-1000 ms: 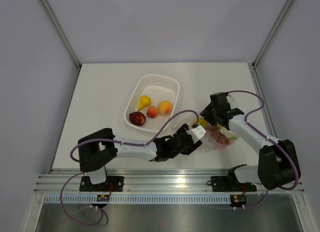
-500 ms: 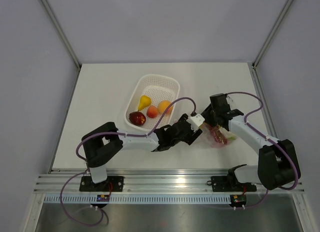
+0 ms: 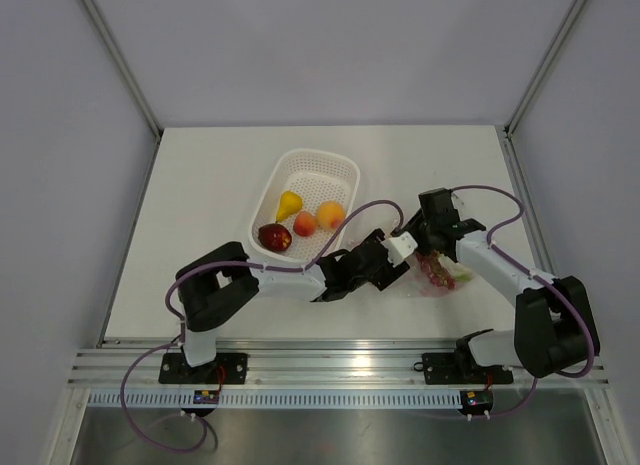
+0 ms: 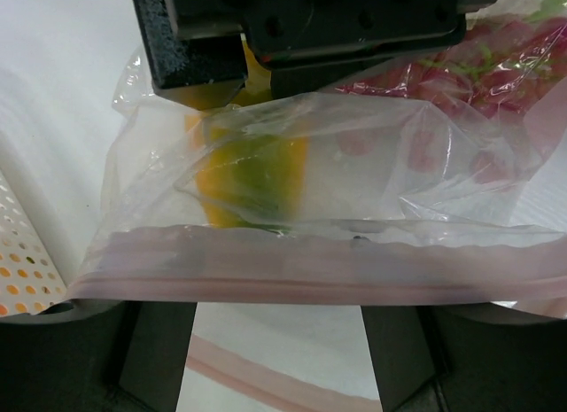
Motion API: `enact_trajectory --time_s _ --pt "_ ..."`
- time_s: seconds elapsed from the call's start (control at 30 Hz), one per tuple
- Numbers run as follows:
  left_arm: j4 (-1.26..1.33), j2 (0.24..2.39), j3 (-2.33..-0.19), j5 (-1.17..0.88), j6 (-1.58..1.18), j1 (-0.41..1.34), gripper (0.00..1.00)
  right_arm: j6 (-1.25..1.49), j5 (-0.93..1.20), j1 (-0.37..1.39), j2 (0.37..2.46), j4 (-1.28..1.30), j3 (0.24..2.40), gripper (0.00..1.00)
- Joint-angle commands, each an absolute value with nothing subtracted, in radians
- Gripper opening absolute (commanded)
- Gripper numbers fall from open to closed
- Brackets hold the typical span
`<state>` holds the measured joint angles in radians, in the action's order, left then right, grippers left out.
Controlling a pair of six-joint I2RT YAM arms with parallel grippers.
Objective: Open the zip-top bag and remove the fake food
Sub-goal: Pick up the fake fruit from the zipper food storage bag.
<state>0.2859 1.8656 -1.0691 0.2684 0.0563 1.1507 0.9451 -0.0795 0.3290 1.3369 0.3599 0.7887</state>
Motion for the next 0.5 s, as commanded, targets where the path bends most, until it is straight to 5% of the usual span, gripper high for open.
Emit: enact_trajectory --time_s 0.0,0.47 --pt "0.341 1.89 -1.109 0.252 0.078 1.144 0.7 0.925 -0.083 0.336 1.342 0.356 0.808 0.44" --pt "0.436 1.902 -1.068 0.276 0.043 1.143 0.67 0.9 -0.244 0.336 1.311 0.414 0.83 0.44"
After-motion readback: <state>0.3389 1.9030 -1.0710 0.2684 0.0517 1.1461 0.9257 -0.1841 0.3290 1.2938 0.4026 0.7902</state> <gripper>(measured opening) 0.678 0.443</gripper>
